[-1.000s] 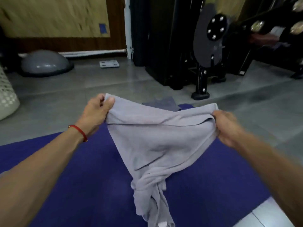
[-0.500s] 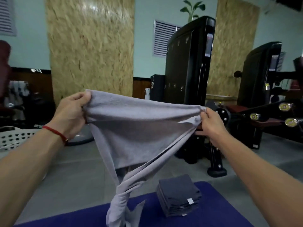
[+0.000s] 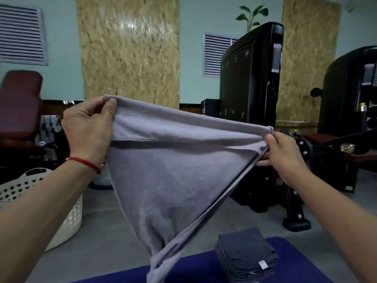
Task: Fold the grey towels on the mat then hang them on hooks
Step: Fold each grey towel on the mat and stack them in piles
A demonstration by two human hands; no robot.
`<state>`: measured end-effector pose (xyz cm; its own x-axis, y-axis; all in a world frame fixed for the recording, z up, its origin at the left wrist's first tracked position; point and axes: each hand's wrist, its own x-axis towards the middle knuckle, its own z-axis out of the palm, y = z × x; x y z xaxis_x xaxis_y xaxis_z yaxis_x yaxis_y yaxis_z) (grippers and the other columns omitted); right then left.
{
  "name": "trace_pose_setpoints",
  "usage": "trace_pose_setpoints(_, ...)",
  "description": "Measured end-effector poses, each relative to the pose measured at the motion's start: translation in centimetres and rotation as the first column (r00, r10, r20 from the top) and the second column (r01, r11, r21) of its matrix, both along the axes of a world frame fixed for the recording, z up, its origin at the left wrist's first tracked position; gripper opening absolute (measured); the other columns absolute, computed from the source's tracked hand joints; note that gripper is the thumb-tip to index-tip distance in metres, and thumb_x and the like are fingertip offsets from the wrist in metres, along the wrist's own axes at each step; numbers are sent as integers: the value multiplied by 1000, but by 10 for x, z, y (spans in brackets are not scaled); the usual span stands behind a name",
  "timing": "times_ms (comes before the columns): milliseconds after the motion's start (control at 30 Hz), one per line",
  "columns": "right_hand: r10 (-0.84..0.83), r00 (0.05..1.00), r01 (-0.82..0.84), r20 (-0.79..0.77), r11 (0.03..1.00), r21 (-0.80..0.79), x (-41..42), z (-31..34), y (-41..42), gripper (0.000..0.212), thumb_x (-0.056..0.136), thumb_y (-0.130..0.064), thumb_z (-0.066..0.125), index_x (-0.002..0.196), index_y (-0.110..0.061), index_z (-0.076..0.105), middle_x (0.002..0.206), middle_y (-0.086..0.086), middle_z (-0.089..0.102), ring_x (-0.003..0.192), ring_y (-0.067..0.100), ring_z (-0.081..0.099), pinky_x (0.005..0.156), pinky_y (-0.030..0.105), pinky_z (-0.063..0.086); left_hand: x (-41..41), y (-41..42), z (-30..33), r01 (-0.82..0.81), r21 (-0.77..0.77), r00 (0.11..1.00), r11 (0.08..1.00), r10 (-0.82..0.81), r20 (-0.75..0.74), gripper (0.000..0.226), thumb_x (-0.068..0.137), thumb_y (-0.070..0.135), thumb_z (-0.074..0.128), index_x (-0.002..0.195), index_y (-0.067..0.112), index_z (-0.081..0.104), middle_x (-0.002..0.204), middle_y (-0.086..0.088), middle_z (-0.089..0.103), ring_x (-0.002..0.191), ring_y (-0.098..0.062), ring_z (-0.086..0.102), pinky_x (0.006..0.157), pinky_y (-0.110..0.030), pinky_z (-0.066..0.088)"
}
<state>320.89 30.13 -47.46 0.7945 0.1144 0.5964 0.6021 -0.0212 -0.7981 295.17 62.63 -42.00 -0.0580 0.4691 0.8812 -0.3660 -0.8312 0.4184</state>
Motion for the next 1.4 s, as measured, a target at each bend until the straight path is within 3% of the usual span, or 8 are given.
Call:
trace_pose_setpoints(200, 109, 982, -100, -151, 993, 66, 13, -31, -18, 29, 106, -28, 49, 99, -6, 67, 90, 13, 63, 82, 22, 56, 73, 37, 45, 30, 26, -36, -60, 27, 955, 998, 65, -290, 29, 99, 43, 56, 94, 16, 62, 72, -11, 61, 69, -17, 51, 69, -37, 46)
trace_pose_setpoints(433, 9, 938, -63, -346, 987, -147, -23, -180, -106, 34, 109, -24, 45, 82, -4, 50, 66, 4, 43, 57, 17, 36, 45, 23, 28, 101, -10, -163, 98, 74, 602, 992, 0, -799, 27, 104, 37, 49, 91, 14, 54, 79, -1, 56, 78, -22, 52, 70, -34, 39)
trace_pose_setpoints(633, -65, 776, -65, -628, 981, -181, -82, -358, -217, 36, 110, -24, 40, 93, 5, 52, 61, 15, 52, 47, 23, 42, 43, 31, 37, 171, -98, -306, 347, -330, 35, 878, -364, -931, 25, 104, 36, 51, 99, 15, 65, 88, -10, 66, 76, -21, 58, 69, -35, 48)
trace_pose_setpoints(767, -175, 688, -41, -705, 959, -279, -91, -432, -275, 30, 109, -26, 41, 96, -8, 61, 73, 8, 67, 57, 35, 60, 53, 34, 51, 233, -161, -373, 415, -365, -317, 833, -243, -916, 16, 103, 17, 55, 93, 16, 68, 75, -3, 66, 59, -8, 58, 54, -19, 48)
trace_pose_setpoints(900, -398, 554, 251, -731, 917, -309, -71, -478, -321, 41, 107, -27, 49, 75, -3, 50, 59, 7, 48, 52, 23, 43, 49, 34, 40, 322, -237, -423, 486, 47, -208, 873, 168, -964, 38, 95, 23, 63, 60, 21, 48, 72, -10, 58, 81, -37, 63, 66, -34, 40)
trace_pose_setpoints(1133, -723, 221, 687, -654, 592, -422, -13, -519, -420, 29, 101, -27, 52, 85, -6, 65, 78, 14, 63, 65, 28, 56, 58, 40, 55, 445, -422, -458, 440, -80, 28, 894, -103, -994, 22, 96, 20, 54, 102, 7, 71, 110, -29, 67, 107, -48, 60, 85, -46, 48)
trace_pose_setpoints(1300, -681, 242, 550, -691, 683, -480, 23, -520, -449, 48, 105, -32, 48, 146, -10, 38, 117, 17, 59, 91, 34, 65, 65, 45, 61, 442, -483, -486, 496, -269, -242, 825, -166, -956, 60, 97, 19, 52, 153, 14, 30, 147, -21, 47, 133, -40, 47, 108, -38, 39)
trace_pose_setpoints(1400, -738, 482, 275, -471, 639, -719, -1, -526, -413, 52, 103, -24, 51, 150, -13, 34, 138, 16, 50, 110, 32, 61, 96, 52, 54, 372, -456, -530, 682, -254, -327, 685, -25, -945, 60, 95, 16, 58, 151, 7, 37, 151, -15, 44, 140, -33, 41, 112, -31, 30)
